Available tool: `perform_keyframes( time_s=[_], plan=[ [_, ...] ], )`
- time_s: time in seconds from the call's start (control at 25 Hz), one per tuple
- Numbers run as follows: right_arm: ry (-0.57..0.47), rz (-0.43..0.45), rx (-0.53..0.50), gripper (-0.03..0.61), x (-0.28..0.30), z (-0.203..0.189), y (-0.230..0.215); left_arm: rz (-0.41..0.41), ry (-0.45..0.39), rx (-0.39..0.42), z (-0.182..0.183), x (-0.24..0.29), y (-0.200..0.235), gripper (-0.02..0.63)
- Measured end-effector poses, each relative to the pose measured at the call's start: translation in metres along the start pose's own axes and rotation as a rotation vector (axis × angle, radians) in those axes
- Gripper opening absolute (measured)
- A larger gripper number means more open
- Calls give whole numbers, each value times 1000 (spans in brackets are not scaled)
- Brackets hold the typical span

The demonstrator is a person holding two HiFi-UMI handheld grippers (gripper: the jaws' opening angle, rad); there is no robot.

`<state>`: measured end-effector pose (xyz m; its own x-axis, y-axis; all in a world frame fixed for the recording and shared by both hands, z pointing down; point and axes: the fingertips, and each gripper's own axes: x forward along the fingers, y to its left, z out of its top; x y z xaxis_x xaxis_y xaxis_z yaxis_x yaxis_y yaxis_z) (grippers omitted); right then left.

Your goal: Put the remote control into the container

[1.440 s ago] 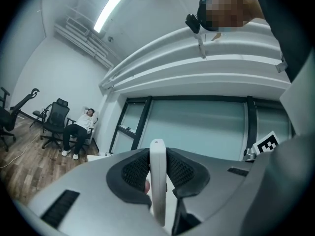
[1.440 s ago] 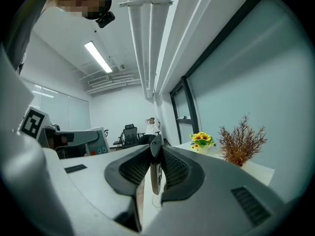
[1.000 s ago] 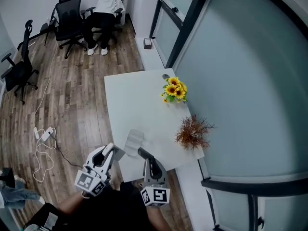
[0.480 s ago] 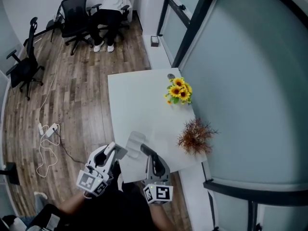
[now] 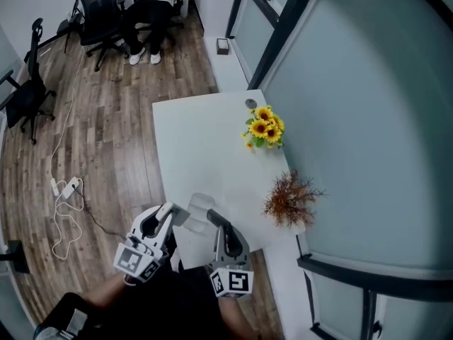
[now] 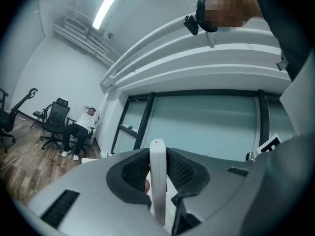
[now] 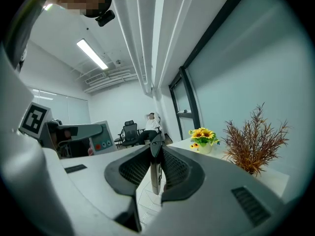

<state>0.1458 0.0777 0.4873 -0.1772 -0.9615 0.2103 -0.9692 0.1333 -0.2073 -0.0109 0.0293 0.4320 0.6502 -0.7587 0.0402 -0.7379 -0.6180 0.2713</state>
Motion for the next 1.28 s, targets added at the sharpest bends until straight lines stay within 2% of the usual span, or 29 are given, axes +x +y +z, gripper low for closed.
perform_keyframes(
  time_s=[0.32,0.52,0.76,1.04,1.28],
  plan=[
    [26,-24,-5,70,19,-11,-6,-12,31,-5,-8,18,14,95],
    [38,-34,-1,71,33,-17,-11,-40,4,-9,-10,34,16,95],
    [67,-47,9,70,51,-28,-12,-69,20,1,-18,50,19,95],
    [99,-61,22,70,68,-46,-19,-74,51,-28,-35,68,29,95],
    [139,-73,23,71,77,-60,-22,-83,58,-35,-34,74,32,95]
  ],
)
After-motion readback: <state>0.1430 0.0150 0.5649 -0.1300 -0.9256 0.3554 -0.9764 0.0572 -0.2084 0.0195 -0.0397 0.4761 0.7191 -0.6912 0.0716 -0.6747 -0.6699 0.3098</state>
